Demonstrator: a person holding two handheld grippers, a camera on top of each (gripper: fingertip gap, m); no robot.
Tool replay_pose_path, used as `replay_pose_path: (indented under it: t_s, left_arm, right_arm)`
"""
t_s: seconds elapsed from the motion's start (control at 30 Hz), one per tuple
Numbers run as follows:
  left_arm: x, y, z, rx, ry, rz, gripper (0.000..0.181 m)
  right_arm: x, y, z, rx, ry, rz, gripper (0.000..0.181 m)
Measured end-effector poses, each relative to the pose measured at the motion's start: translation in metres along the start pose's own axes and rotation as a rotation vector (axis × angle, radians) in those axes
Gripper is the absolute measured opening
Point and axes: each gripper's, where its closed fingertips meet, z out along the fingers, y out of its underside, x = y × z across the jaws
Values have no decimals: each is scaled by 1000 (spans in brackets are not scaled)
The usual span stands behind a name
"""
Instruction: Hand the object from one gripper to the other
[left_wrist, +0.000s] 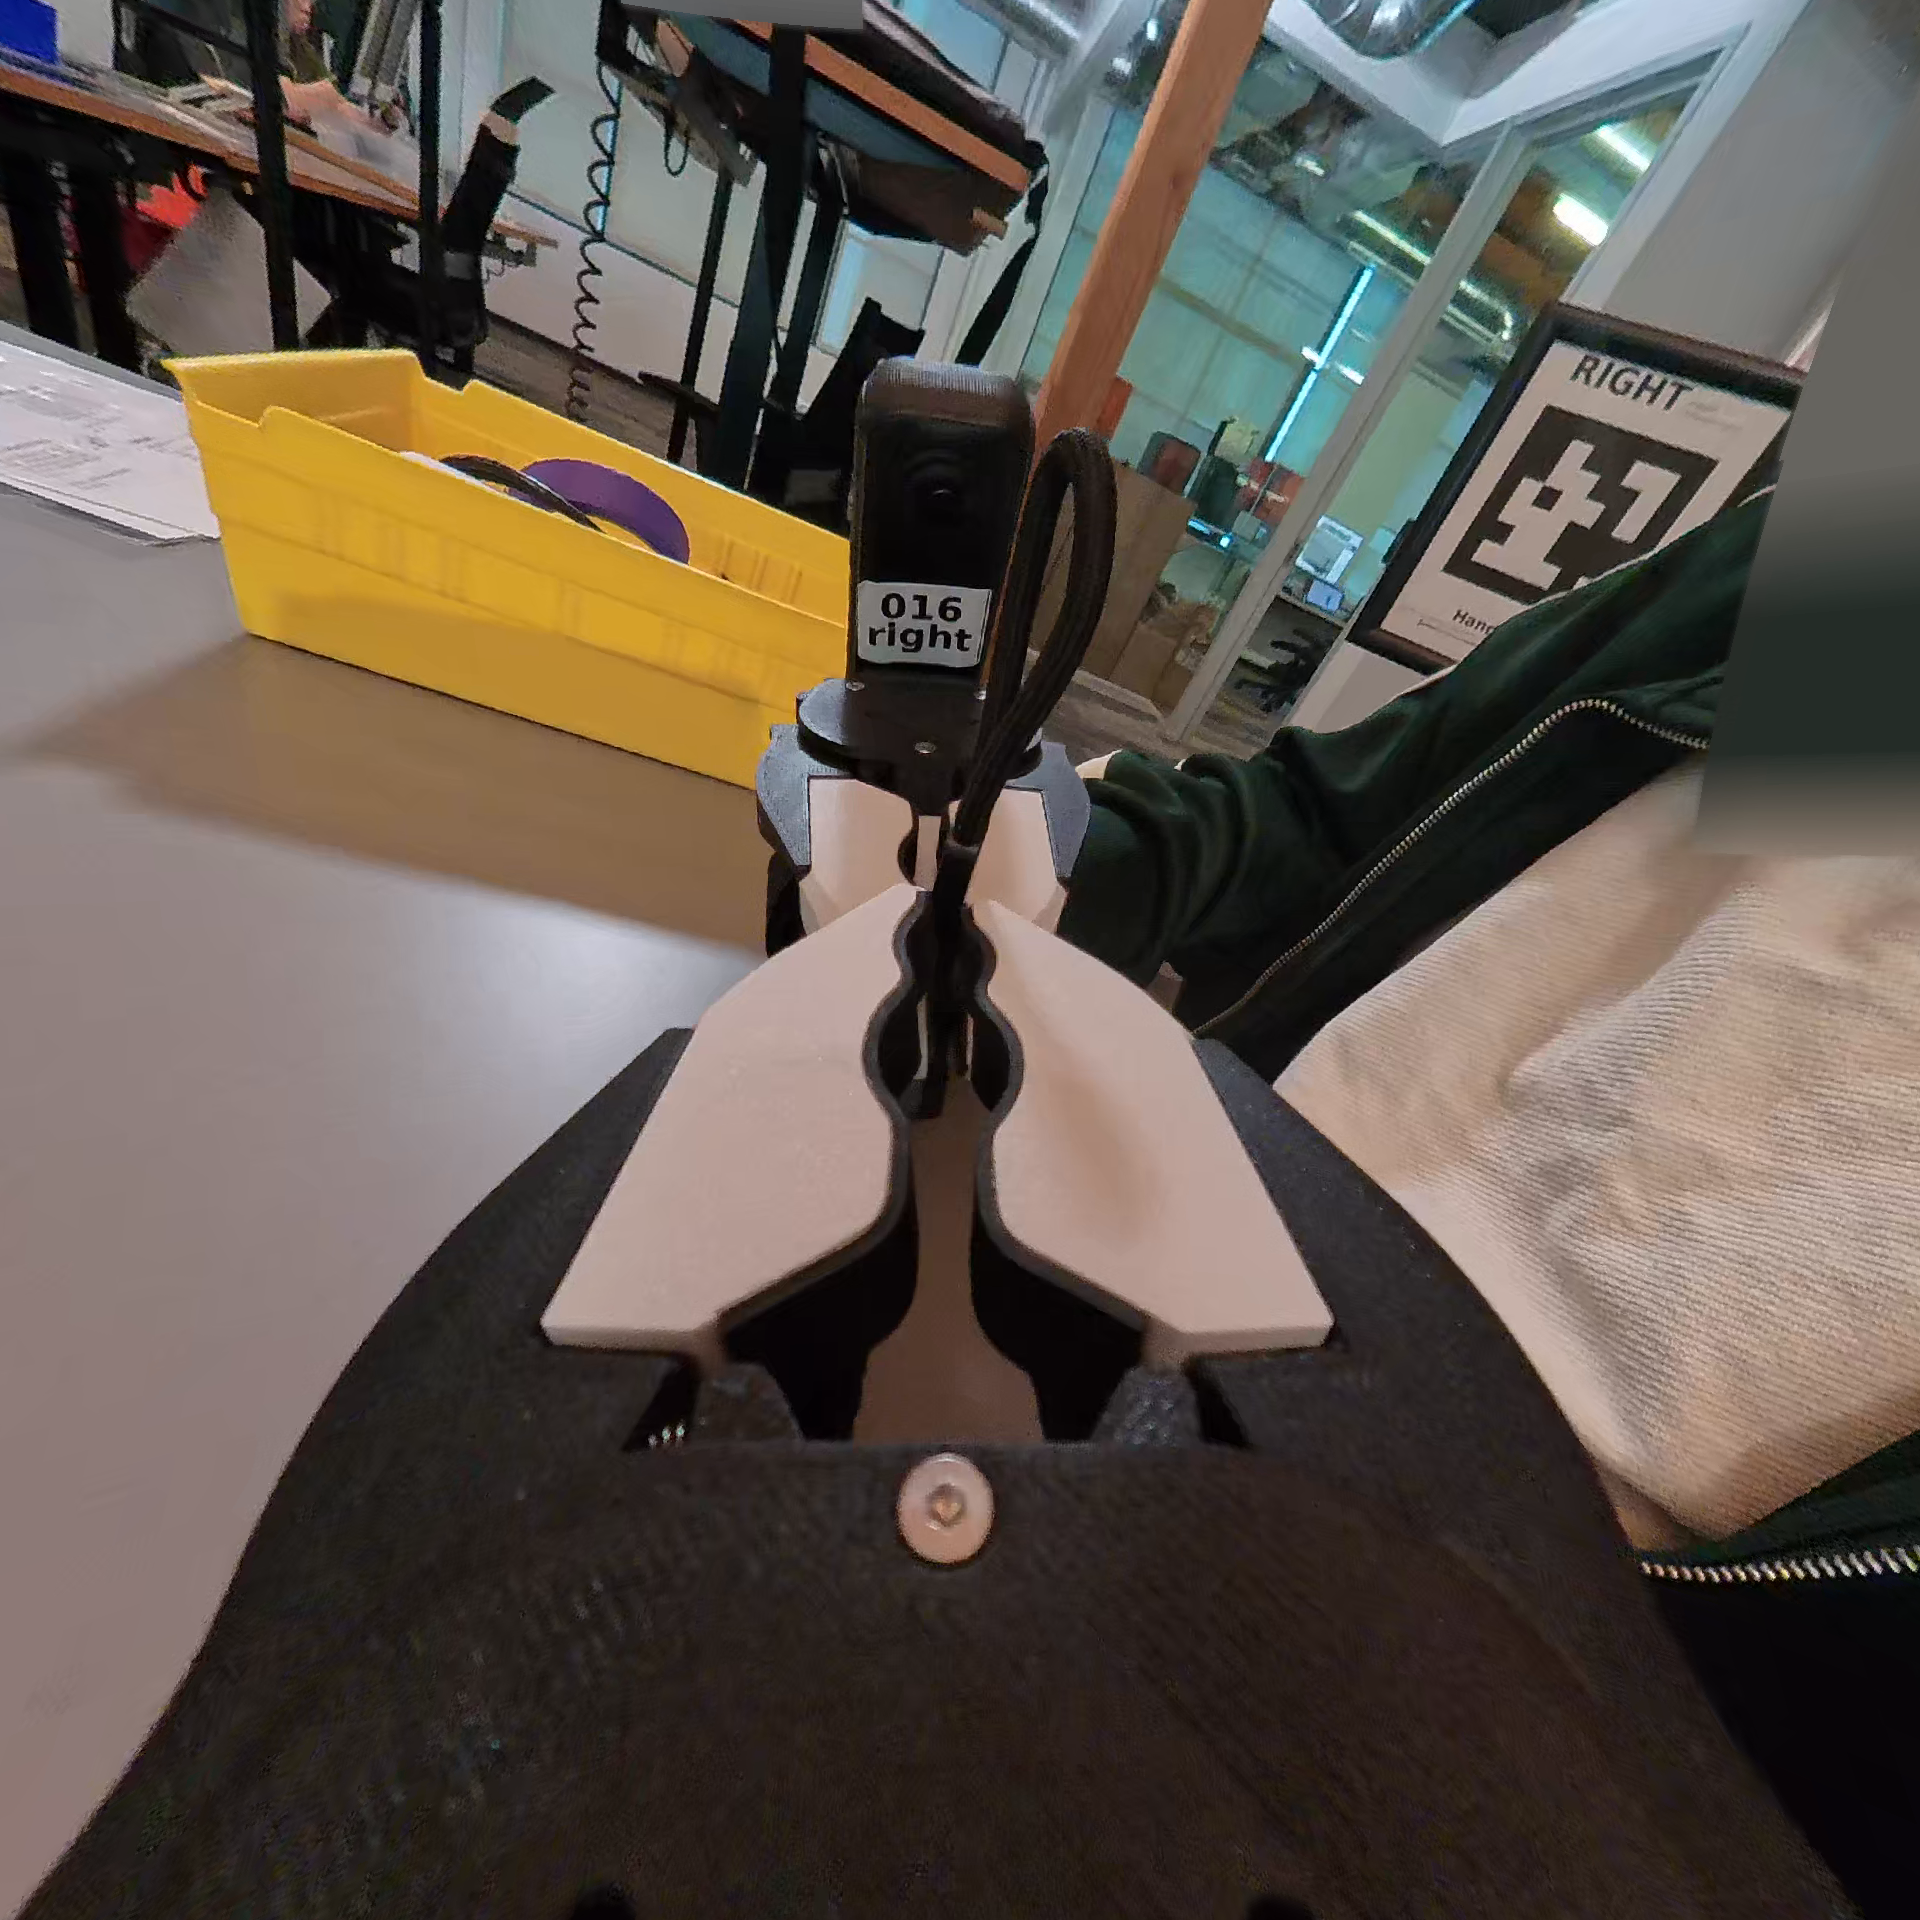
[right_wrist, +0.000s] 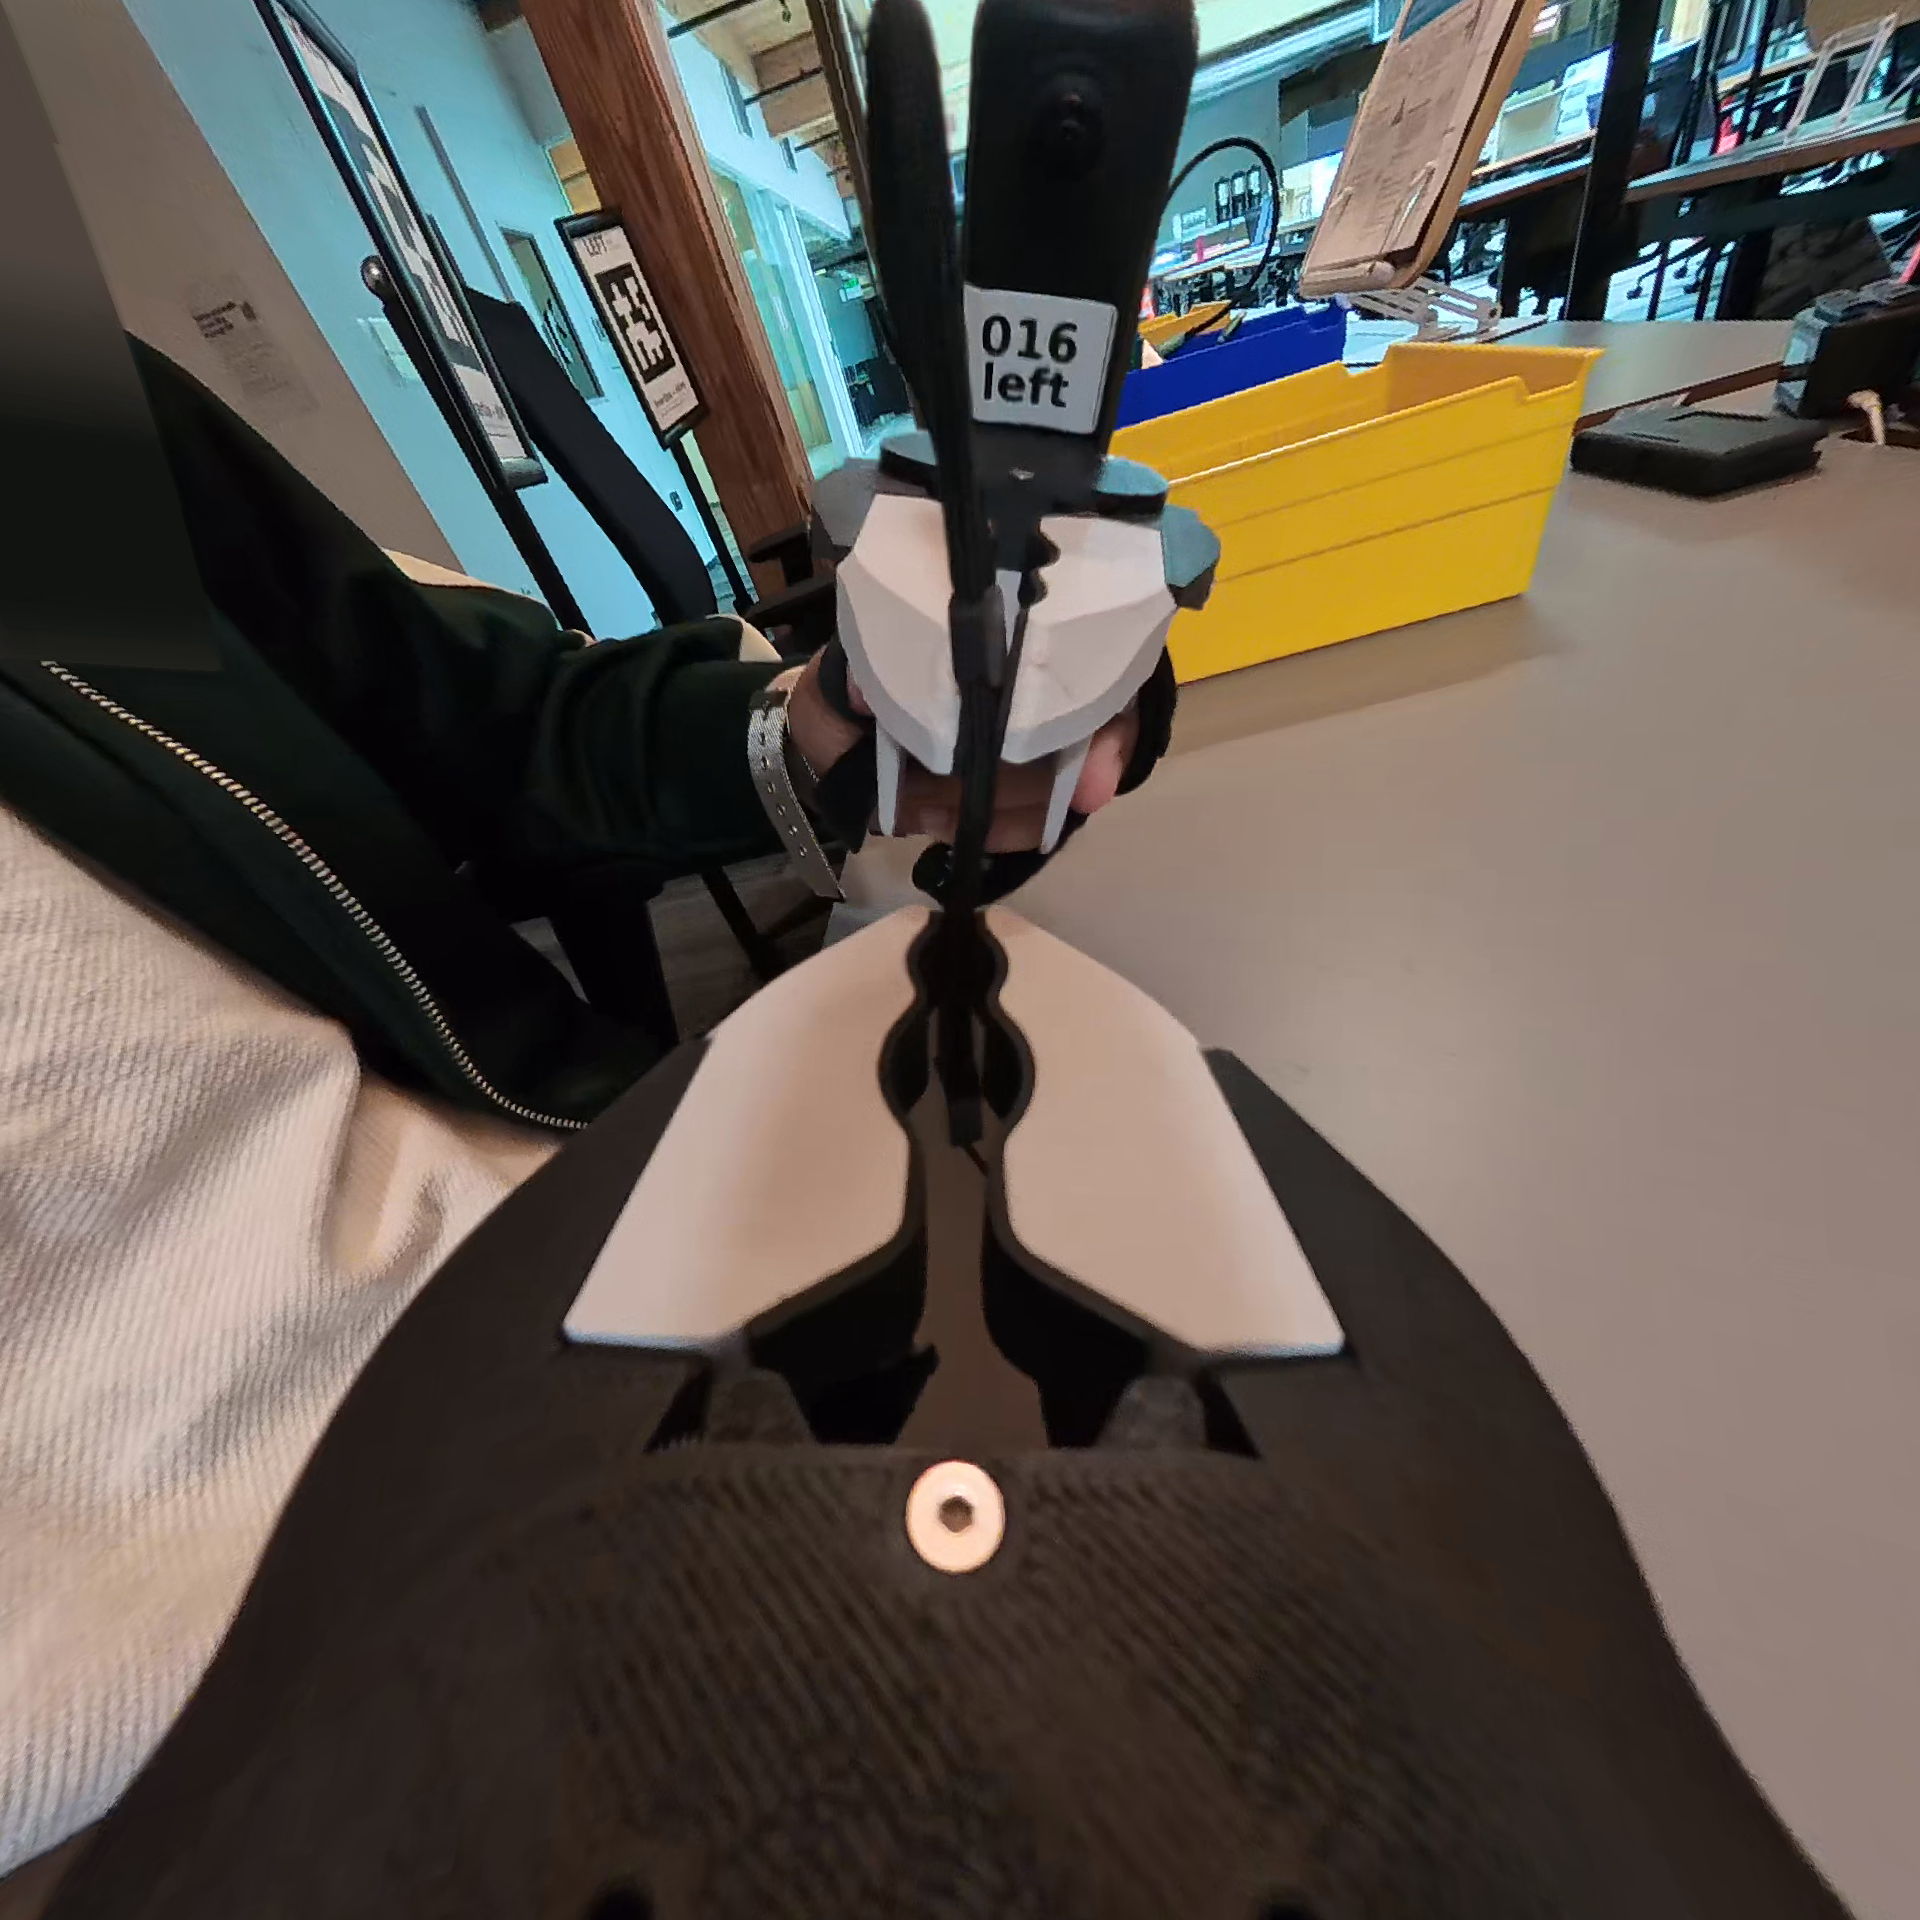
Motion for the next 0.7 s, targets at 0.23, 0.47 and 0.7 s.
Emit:
replay_pose_path:
  t_s: [0.23,0.47,0.7]
  left_arm:
    - [-13,-6,-3,111,-56,-2,59]
    - [-24,11,-2,96,-38,-93,56]
    - [-23,20,2,53,-31,-83,53]
  right_arm:
    - [5,-19,-11,123,21,44,4]
    - [22,-44,-42,314,66,94,4]
    - [23,-44,-44,319,69,94,3]
